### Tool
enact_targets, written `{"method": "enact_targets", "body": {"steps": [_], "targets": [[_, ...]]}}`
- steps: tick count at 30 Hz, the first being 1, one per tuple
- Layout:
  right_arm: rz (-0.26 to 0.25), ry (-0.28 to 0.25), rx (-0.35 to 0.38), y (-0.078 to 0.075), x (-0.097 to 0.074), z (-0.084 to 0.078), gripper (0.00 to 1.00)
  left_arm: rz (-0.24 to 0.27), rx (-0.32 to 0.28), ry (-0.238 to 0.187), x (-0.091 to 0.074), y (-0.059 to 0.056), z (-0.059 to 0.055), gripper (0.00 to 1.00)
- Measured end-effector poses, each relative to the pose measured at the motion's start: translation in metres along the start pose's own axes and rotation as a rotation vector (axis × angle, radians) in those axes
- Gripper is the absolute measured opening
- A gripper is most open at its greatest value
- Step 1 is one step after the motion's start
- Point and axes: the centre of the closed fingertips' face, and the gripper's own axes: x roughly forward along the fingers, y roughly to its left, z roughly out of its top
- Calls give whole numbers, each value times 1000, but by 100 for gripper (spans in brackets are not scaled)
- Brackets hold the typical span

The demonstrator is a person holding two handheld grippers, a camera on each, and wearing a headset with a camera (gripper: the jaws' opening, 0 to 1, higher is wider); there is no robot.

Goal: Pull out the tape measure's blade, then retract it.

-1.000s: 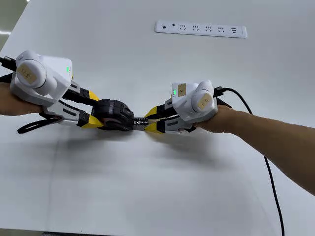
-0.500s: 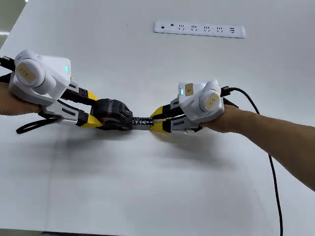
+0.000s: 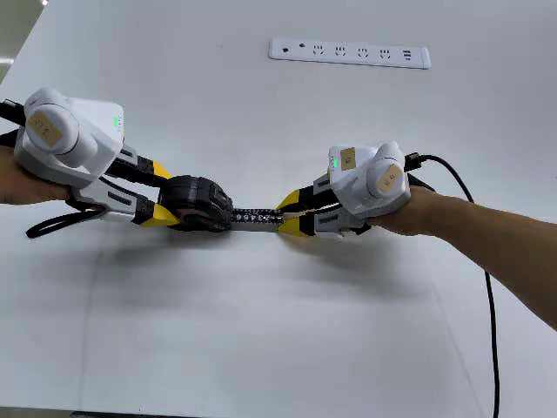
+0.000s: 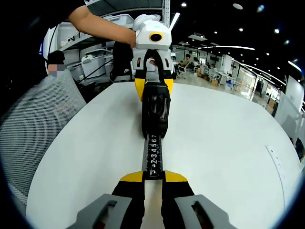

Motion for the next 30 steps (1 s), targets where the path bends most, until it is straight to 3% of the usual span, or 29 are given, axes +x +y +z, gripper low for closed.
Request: {"method": "enact_targets", "body": {"steps": [30], "targets": [[-15,27,9,-1,-35,-27,10,2,-10,5,0,1,0,23]]}}
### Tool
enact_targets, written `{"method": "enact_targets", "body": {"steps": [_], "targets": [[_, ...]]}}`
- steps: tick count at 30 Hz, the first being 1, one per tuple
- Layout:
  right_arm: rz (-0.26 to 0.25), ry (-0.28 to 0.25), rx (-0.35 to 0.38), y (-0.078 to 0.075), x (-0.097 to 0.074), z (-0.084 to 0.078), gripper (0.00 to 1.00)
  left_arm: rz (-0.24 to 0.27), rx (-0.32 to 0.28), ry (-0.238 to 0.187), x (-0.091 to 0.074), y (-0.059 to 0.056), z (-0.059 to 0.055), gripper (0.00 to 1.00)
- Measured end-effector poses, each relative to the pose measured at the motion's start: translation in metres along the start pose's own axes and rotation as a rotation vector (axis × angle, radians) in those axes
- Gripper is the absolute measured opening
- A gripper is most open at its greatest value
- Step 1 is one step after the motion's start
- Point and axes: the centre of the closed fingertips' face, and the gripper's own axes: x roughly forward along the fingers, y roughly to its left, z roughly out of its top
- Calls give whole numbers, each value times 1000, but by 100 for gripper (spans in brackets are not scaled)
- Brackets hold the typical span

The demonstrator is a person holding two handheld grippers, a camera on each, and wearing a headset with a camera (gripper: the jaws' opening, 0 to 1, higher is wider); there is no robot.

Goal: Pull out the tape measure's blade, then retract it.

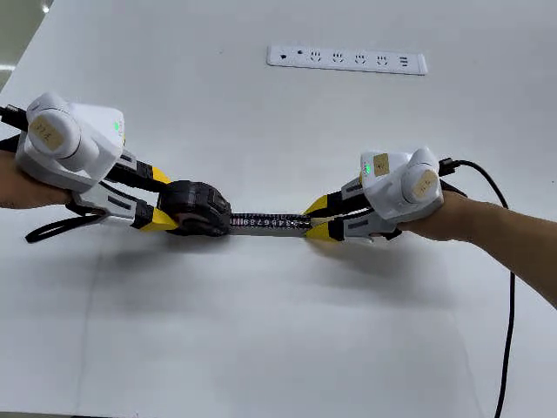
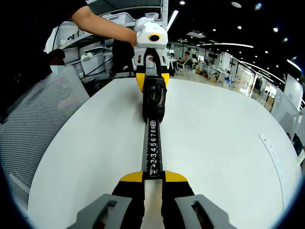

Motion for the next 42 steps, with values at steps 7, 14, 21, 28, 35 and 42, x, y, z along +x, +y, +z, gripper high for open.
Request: {"method": "enact_targets", "body": {"steps": [7,14,21,28,35,42], "targets": [[-2,5,8,2,-8,-5,10,-1,-4,-3,0,0,0,23],[-4,12,16,4,-16,-9,10,-1,-6,-6,0,0,0,23],[-9,18,26,5,-24,-15,10,-2,-9,-7,-1,-1,1,23],[-17,24,29,5,-33,-21,10,-5,-8,-5,0,-1,0,23],[-25,44,33,6,-45,-31,10,-5,-9,-4,0,0,0,23],[-34,59,34,6,-54,-40,10,-7,-7,-2,0,0,1,23]]}}
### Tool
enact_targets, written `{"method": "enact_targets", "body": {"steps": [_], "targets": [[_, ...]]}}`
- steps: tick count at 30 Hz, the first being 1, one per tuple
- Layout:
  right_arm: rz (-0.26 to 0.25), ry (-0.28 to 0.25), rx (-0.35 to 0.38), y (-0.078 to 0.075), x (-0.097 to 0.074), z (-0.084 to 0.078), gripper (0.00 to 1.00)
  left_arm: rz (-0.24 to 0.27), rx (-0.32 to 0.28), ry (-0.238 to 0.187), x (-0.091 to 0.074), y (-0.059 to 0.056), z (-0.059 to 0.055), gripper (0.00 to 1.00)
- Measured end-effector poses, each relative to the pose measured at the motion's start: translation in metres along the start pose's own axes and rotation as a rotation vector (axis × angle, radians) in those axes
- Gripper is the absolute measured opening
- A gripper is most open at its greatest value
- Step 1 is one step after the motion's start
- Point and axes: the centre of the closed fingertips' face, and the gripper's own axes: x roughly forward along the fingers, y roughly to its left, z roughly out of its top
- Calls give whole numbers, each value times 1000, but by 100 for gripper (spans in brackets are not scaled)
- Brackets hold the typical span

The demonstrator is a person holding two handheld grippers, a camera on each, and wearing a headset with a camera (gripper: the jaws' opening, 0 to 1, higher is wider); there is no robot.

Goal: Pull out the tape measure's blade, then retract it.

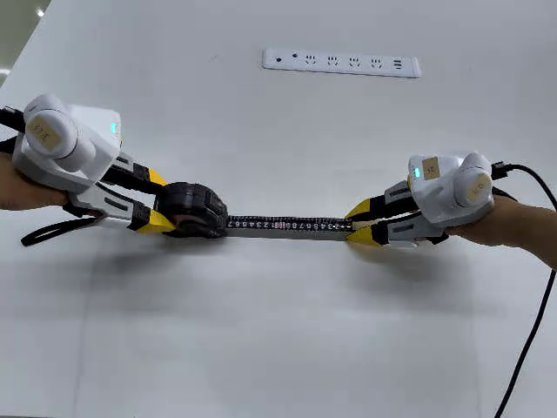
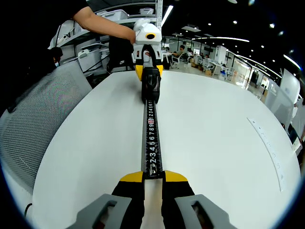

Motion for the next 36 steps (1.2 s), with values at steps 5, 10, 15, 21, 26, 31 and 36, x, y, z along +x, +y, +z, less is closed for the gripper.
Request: {"method": "enact_targets", "body": {"steps": [5,10,15,21,26,31,36], "targets": [[-5,12,5,0,-6,-6,10,-1,0,1,0,0,0,23],[-9,25,10,0,-11,-13,10,-1,1,3,0,0,0,23],[-13,36,10,0,-16,-19,10,-2,3,8,0,0,0,23],[-18,46,14,1,-21,-24,10,-5,5,14,0,0,0,23],[-18,52,18,1,-25,-28,10,-4,7,17,0,0,0,23],[-26,61,21,1,-29,-33,10,-4,7,19,0,0,0,23],[-26,59,27,2,-29,-33,10,-3,17,26,0,-1,0,24]]}}
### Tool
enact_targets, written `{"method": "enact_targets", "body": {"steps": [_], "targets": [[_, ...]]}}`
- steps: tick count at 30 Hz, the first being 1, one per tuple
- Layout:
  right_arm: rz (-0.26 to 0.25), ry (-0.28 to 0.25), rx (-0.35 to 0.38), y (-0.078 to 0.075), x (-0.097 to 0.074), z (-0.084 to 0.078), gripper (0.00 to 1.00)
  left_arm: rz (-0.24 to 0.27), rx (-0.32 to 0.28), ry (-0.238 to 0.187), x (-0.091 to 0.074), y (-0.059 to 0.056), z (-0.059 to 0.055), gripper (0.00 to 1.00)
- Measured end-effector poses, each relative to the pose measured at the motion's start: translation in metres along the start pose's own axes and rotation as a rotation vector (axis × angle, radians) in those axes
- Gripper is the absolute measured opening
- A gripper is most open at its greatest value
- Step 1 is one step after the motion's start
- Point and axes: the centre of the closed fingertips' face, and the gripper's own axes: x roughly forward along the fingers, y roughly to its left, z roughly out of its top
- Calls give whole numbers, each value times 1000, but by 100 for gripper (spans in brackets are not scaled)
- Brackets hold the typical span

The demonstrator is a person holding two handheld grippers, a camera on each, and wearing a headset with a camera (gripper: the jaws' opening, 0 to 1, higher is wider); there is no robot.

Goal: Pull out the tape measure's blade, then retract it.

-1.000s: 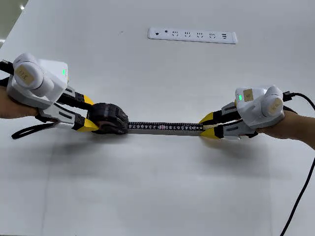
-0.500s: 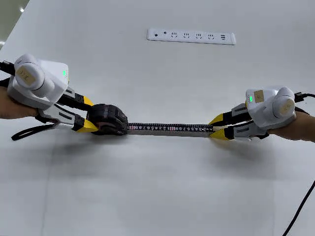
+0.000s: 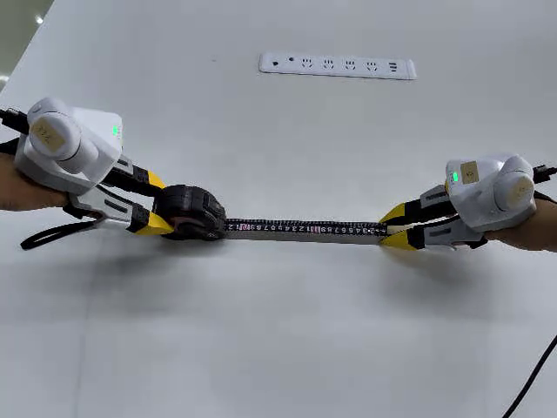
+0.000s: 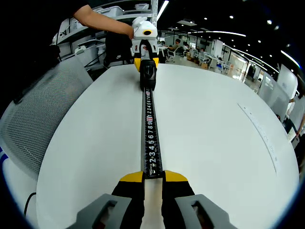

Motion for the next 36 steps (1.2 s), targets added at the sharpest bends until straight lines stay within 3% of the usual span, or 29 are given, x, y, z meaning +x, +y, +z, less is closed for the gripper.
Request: {"method": "enact_targets", "body": {"steps": [24,36], "targets": [[9,70,-25,-1,-1,-1,12,11,64,53,1,0,1,25],[-9,60,2,-3,-7,4,16,48,68,58,-3,6,2,33]]}}
